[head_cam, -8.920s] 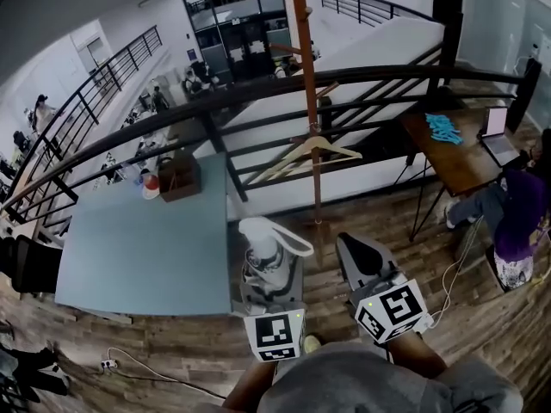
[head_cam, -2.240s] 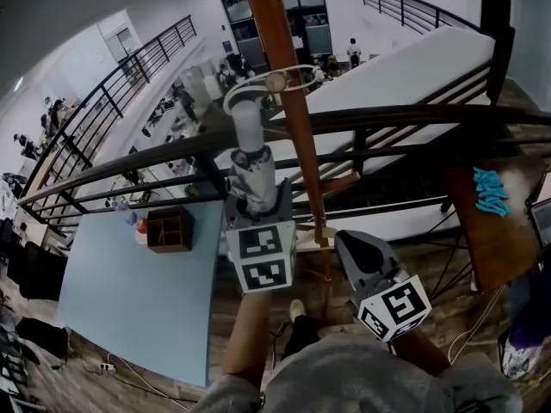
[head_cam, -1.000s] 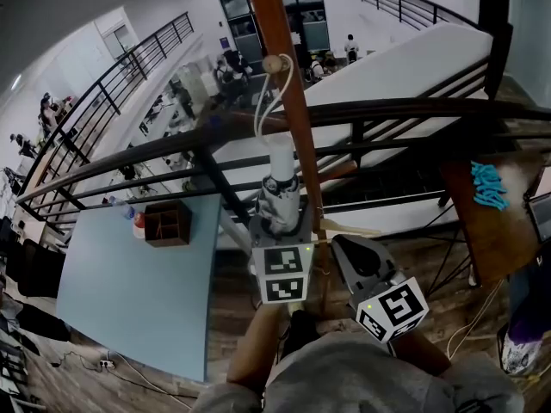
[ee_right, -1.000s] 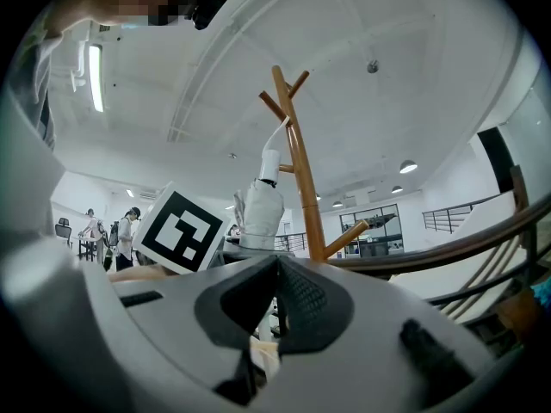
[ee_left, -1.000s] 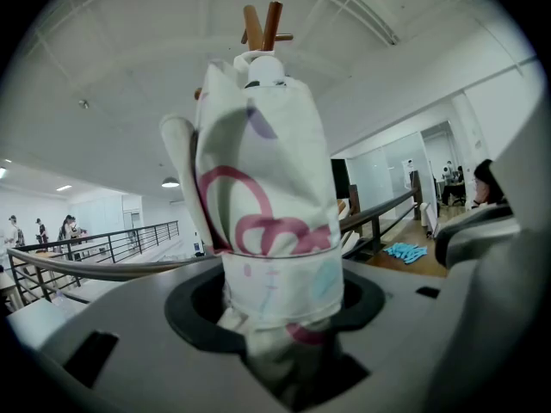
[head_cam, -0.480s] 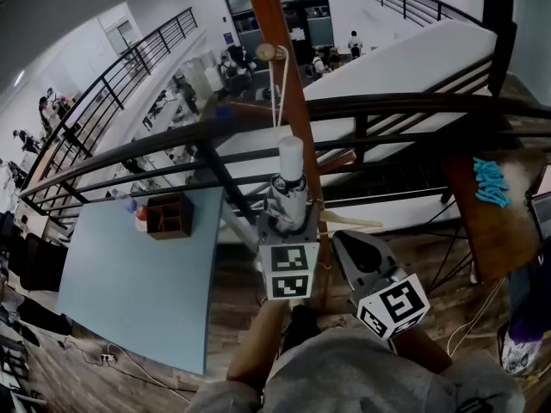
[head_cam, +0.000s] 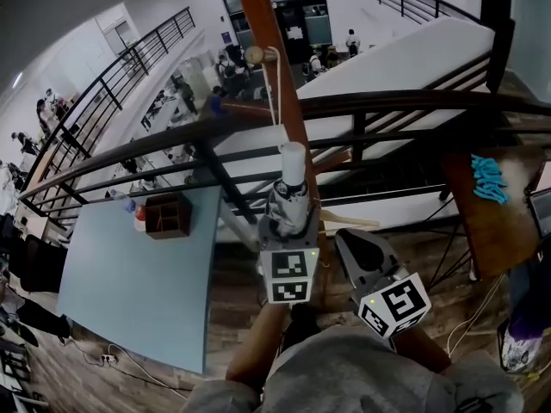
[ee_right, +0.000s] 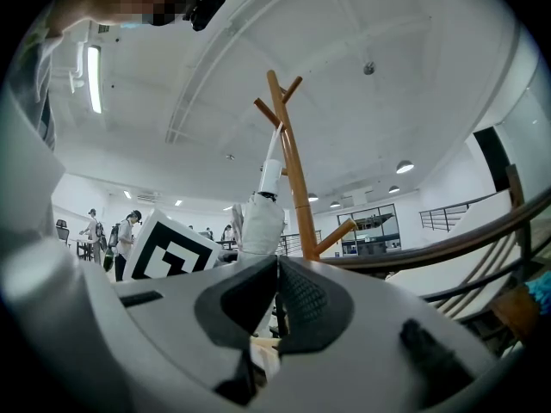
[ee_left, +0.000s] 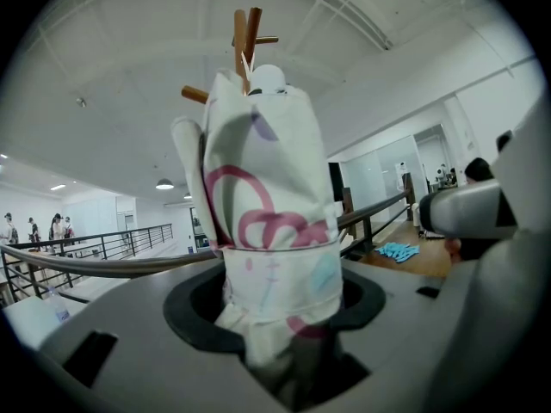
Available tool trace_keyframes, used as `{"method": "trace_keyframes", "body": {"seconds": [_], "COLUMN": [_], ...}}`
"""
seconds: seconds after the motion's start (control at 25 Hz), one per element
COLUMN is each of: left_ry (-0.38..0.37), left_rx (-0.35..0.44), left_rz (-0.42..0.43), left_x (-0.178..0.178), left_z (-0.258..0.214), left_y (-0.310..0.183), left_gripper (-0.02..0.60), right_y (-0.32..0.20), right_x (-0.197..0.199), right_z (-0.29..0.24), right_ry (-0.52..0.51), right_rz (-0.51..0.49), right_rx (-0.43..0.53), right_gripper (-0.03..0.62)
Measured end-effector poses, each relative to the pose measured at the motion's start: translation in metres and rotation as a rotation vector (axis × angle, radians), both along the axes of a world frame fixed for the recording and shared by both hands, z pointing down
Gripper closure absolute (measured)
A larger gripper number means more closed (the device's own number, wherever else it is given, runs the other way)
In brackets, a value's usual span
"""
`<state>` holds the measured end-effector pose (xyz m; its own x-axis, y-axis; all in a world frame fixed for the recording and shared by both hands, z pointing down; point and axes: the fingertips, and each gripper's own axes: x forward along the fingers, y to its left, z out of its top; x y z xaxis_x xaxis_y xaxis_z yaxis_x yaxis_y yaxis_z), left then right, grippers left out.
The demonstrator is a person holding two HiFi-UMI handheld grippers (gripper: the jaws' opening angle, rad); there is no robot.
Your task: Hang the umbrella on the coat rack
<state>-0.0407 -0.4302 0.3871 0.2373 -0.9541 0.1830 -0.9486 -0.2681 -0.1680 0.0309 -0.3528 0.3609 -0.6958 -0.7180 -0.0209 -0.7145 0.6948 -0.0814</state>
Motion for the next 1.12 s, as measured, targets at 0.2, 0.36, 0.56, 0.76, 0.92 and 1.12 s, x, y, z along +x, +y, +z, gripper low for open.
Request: {"method": "trace_keyframes", "body": {"seconds": [0.2,0.36,0.56,0.76,0.92,1.12], "left_ry": [0.003,0.012,0.018,0.023,0.038,0.05], "left_rx": [0.013,0.031,0.035,0.061,0.072,0.062], "left_rz": [0.018,0.026,0.028,0.031,0.035,0.062], "left_x": [0.005,0.003,0.0,-0.003,-0.004,-0.006], "left_z": [0.002,-0.001,-0.001,-0.003,-0.001,-0.002], "left_y": [0.006,0.01,0.016,0.022,0.025,0.028], "left_gripper": [0.314,0.314,0.313,0.311,0.31,0.31], "right_y": [0.002,0.003,0.0,-0.005,-0.006,-0.005], "right_x": [0.004,0.003,0.005,0.013,0.017,0.01], "right_z": [-0.002,-0.002,-0.002,-0.003,0.0,-0.002], "right_ry": [-0.001,-0.006,0.002,-0.007,-0.007,0.0], "right_rz": [0.004,0.012,0.017,0.053,0.071,0.084], "right_rx": [0.009,0.012,0.022,0.011,0.003,0.001], "right_gripper": [0.569,0.568,0.569,0.569,0.568,0.569]}}
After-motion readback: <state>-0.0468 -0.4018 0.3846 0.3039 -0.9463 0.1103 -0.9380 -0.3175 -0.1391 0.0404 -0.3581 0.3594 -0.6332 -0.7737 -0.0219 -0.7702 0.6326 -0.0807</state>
